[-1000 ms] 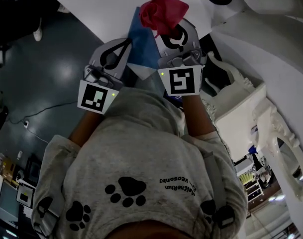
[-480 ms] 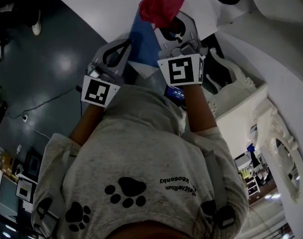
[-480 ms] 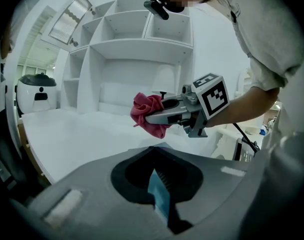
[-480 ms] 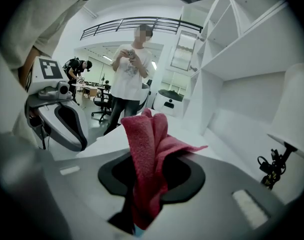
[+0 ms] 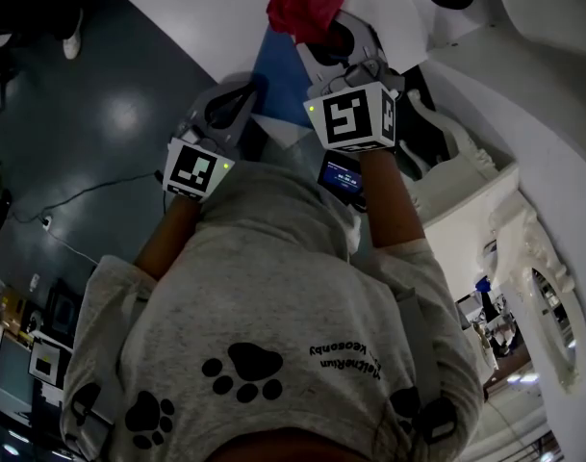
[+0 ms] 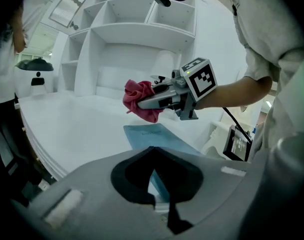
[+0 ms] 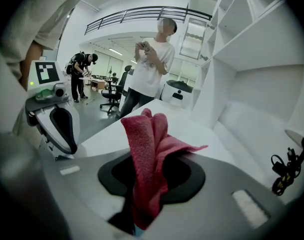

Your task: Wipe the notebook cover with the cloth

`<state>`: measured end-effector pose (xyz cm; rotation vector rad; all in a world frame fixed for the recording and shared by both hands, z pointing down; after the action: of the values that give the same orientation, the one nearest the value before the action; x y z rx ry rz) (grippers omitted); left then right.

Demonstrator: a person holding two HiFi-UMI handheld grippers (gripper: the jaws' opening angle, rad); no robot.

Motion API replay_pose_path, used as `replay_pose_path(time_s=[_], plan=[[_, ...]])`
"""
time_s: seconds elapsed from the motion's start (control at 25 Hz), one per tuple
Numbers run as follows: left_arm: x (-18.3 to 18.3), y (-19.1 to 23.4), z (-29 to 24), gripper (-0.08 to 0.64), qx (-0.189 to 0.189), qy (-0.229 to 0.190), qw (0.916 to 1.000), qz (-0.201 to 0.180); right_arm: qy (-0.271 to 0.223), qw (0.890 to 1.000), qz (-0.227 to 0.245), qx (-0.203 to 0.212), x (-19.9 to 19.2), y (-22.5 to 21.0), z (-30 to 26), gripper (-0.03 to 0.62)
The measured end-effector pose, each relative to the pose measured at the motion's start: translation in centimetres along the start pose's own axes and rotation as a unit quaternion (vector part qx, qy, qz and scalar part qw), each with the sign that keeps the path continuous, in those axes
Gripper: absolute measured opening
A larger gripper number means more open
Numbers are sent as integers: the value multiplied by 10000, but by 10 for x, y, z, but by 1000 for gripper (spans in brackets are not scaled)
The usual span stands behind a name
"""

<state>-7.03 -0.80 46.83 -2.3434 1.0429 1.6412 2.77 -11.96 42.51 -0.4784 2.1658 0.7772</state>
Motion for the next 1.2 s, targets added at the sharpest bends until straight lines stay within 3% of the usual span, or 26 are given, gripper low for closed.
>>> replay_pose_path(time_s=[0.4,0.84,1.2], plan=[[-32,-9,2,-5,-158,429,9984,329,635,9962,155,574,-15,14,-19,106],[-42,-14,1,-5,-224,757,9955,529,1718,9751,397,1342,-37,29,-47,104],[-42,-13,2,-5,-133,827,9948,585,2032,9670,208,1524,-41,27,-51,100]])
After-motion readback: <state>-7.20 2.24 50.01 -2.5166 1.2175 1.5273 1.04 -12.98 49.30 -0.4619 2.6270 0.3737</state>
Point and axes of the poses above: the fingertips, and each gripper's own axes: z backward along the fingers, y to its left, x out of its top, the point moved 5 cm from there along z, backward along the fingers, and after that the axes turned 10 degrees about -x, right-handed, at the moved point
